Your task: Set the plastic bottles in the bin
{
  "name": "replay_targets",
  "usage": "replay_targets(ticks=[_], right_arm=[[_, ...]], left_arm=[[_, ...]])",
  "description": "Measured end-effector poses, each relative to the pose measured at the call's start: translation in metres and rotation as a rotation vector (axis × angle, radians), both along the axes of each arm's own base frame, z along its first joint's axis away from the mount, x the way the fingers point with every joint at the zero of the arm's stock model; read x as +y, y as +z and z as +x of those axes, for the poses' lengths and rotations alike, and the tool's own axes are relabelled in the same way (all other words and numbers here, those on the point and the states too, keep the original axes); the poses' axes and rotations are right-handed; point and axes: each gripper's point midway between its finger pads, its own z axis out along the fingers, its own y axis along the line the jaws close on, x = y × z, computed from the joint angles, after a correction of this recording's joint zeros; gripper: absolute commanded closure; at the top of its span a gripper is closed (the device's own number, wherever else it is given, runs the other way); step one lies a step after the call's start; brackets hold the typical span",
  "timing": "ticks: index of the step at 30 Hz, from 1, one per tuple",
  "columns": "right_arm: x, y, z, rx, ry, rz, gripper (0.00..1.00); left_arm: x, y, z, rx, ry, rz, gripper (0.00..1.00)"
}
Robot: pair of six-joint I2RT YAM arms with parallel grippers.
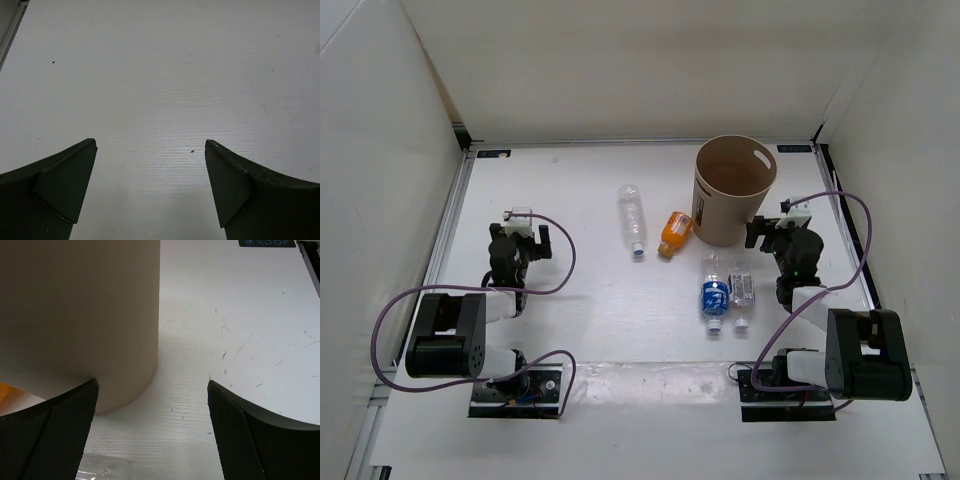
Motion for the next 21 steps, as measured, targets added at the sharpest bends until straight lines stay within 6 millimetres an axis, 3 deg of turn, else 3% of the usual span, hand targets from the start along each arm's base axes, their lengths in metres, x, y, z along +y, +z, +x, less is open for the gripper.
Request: replay_targets(ticks=[14, 16, 17, 21], right_arm=[[-0.011, 0.0, 0.0, -0.001, 0.004, 0.011, 0.1], [-0.009, 0.0, 0.0, -0.001, 0.007, 0.011, 0.1], [-0.008, 0.0, 0.0, -0.001, 0.01, 0.011, 0.1], [-0.007, 0.0, 0.0, -0.001, 0.012, 0.011, 0.1]], left_arm=[[0.006, 0.004, 0.0, 0.072, 0.044, -0.001, 0.0], [0.013, 0.036, 0.012, 0.096, 0.111, -0.023, 0.0], [0.015, 0.063, 0.022, 0.085, 0.141, -0.041, 0.0], [0.01, 0.209, 0.057, -0.002, 0.139, -0.122, 0.0]])
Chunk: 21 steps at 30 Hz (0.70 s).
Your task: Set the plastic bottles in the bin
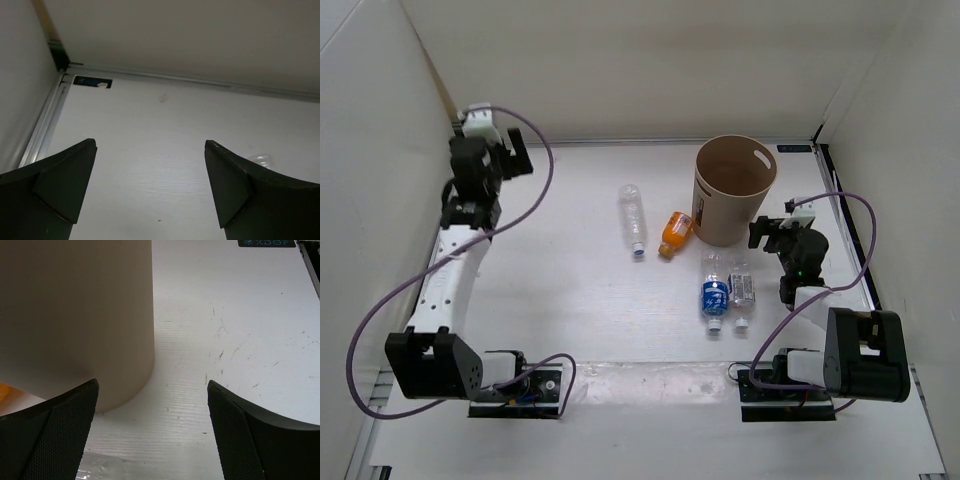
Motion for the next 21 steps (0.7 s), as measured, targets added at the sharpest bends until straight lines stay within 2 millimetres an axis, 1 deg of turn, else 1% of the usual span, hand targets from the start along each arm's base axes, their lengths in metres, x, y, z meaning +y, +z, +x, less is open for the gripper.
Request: replay_targets(ticks=[1, 2, 3, 4, 6, 7, 8, 10, 11, 12, 13, 14, 15, 17, 19, 21], right_arm=[[0.0, 0.0, 0.0, 0.0, 0.001, 0.0, 0.1], [0.0, 0.0, 0.0, 0.0, 0.0, 0.0, 0.1], [0.0, 0.0, 0.0, 0.0, 0.0, 0.0, 0.1], [0.001, 0.0, 0.0, 0.0, 0.001, -0.001, 0.1], [0.002, 0.0, 0.0, 0.0, 0.0, -0.002, 0.1], [0.003, 0.0, 0.0, 0.0, -0.001, -0.002, 0.1], [0.003, 0.0, 0.0, 0.0, 0.0, -0.003, 0.1], [0.005, 0.0, 0.0, 0.0, 0.002, -0.004, 0.1], [0.004, 0.0, 0.0, 0.0, 0.0, -0.004, 0.1], [0.004, 0.0, 0.0, 0.0, -0.003, -0.005, 0.1], [0.004, 0.0, 0.0, 0.0, -0.006, -0.005, 0.1], [0.003, 0.0, 0.0, 0.0, -0.011, -0.006, 0.1], [0.002, 0.0, 0.0, 0.0, -0.015, -0.007, 0.1], [0.002, 0.0, 0.001, 0.0, -0.021, -0.009, 0.1], [0.004, 0.0, 0.001, 0.0, -0.022, -0.011, 0.1], [0.006, 0.0, 0.0, 0.0, -0.016, -0.011, 0.1]], left_arm=[[-0.004, 0.024, 0.001, -0.023, -0.017, -0.023, 0.0], [-0.009, 0.044, 0.002, -0.04, -0.046, -0.061, 0.0], [-0.017, 0.056, 0.004, -0.048, -0.097, -0.116, 0.0], [-0.021, 0.061, 0.008, -0.039, -0.132, -0.169, 0.0], [-0.03, 0.054, 0.023, 0.007, -0.211, -0.287, 0.0], [-0.035, 0.04, 0.033, 0.056, -0.234, -0.354, 0.0], [-0.042, 0.021, 0.044, 0.12, -0.251, -0.41, 0.0], [-0.062, -0.021, 0.061, 0.264, -0.277, -0.489, 0.0], [-0.077, -0.046, 0.066, 0.358, -0.286, -0.514, 0.0], [-0.094, -0.063, 0.069, 0.429, -0.301, -0.528, 0.0], [-0.116, -0.08, 0.074, 0.499, -0.329, -0.534, 0.0], [-0.143, -0.091, 0.077, 0.579, -0.363, -0.542, 0.0], [-0.157, -0.096, 0.081, 0.604, -0.383, -0.542, 0.0], [-0.194, -0.106, 0.086, 0.686, -0.44, -0.553, 0.0], [-0.222, -0.12, 0.085, 0.754, -0.483, -0.557, 0.0], [-0.239, -0.139, 0.077, 0.824, -0.494, -0.552, 0.0]])
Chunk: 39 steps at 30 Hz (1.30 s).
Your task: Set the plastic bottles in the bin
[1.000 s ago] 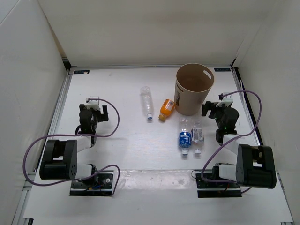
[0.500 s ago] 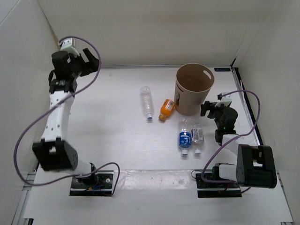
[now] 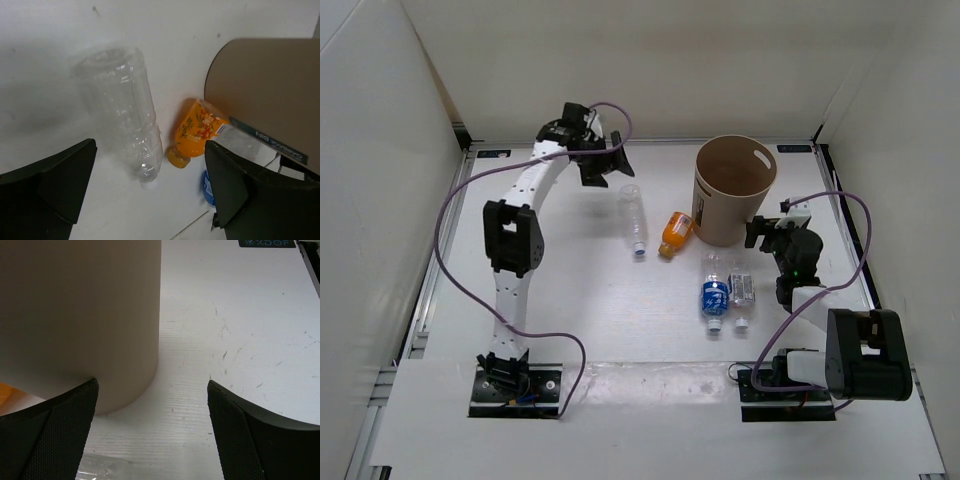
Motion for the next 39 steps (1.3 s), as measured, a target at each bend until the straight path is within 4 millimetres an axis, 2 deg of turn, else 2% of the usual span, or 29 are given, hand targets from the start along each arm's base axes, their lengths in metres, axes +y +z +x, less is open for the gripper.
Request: replay_targets(ticks=[2, 5, 15, 23, 30, 33, 34, 37, 39], right_arm=[[0.001, 0.0, 0.0, 0.0, 0.003, 0.0, 0.1], [0.001, 0.0, 0.0, 0.0, 0.0, 0.0, 0.1], [-0.001, 0.0, 0.0, 0.0, -0.005, 0.0, 0.1], [-0.002, 0.0, 0.0, 0.0, -0.006, 0.0, 0.1], [-0.001, 0.0, 0.0, 0.0, -0.004, 0.0, 0.1], [-0.001, 0.0, 0.0, 0.0, -0.004, 0.0, 0.1], [-0.001, 0.0, 0.0, 0.0, -0.003, 0.0, 0.1], [-0.001, 0.0, 0.0, 0.0, -0.003, 0.0, 0.1], [-0.001, 0.0, 0.0, 0.0, -0.003, 0.0, 0.1]], left_arm=[[-0.009, -0.019, -0.013, 0.072, -0.015, 0.014, 0.0], [-0.015, -0.036, -0.027, 0.148, -0.015, 0.032, 0.0], [-0.028, -0.06, -0.046, 0.213, -0.018, 0.12, 0.0], [-0.031, -0.121, -0.065, 0.371, -0.003, 0.194, 0.0], [-0.033, -0.124, -0.072, 0.412, 0.012, 0.2, 0.0], [-0.032, -0.125, -0.073, 0.419, 0.016, 0.207, 0.17], [-0.031, -0.127, -0.074, 0.423, 0.015, 0.21, 0.34], [-0.031, -0.126, -0.077, 0.428, 0.002, 0.204, 0.57], [-0.031, -0.123, -0.077, 0.419, -0.01, 0.201, 0.61]])
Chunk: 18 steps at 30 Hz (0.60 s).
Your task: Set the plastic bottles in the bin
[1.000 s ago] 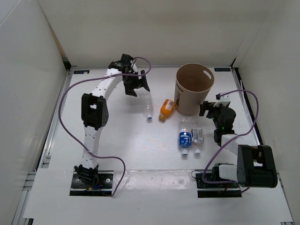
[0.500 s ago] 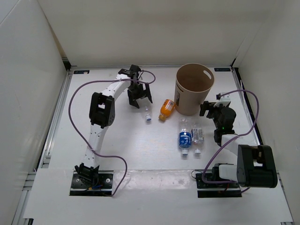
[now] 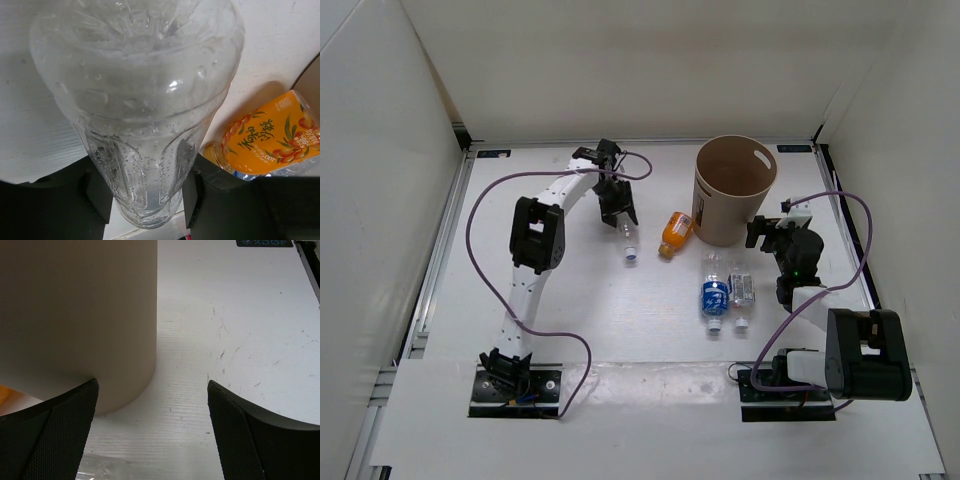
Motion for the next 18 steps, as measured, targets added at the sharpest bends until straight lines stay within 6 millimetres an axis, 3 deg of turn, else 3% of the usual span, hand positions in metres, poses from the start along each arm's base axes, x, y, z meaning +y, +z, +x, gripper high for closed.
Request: replay_targets(ticks=[5, 8, 11, 13, 18], right_arm=[[0.0, 0.0, 0.0, 0.0, 0.0, 0.0, 0.1], [0.0, 0.0, 0.0, 0.0, 0.0, 0.0, 0.1], [0.0, 0.0, 0.0, 0.0, 0.0, 0.0, 0.1], [0.0, 0.0, 0.0, 0.0, -0.001, 0.0, 0.1], [-0.001, 0.0, 0.0, 0.0, -0.003, 0.0, 0.1]], left_arm=[[0.006, 0.011, 0.006, -0.025, 0.006, 0.001, 0.69], [0.007, 0.04, 0.026, -0.104, 0.031, -0.028, 0.71], [0.004, 0.094, 0.059, -0.257, 0.077, -0.115, 0.8], [0.001, 0.141, 0.078, -0.379, 0.112, -0.21, 0.8], [-0.008, 0.261, 0.102, -0.632, 0.166, -0.474, 0.8]])
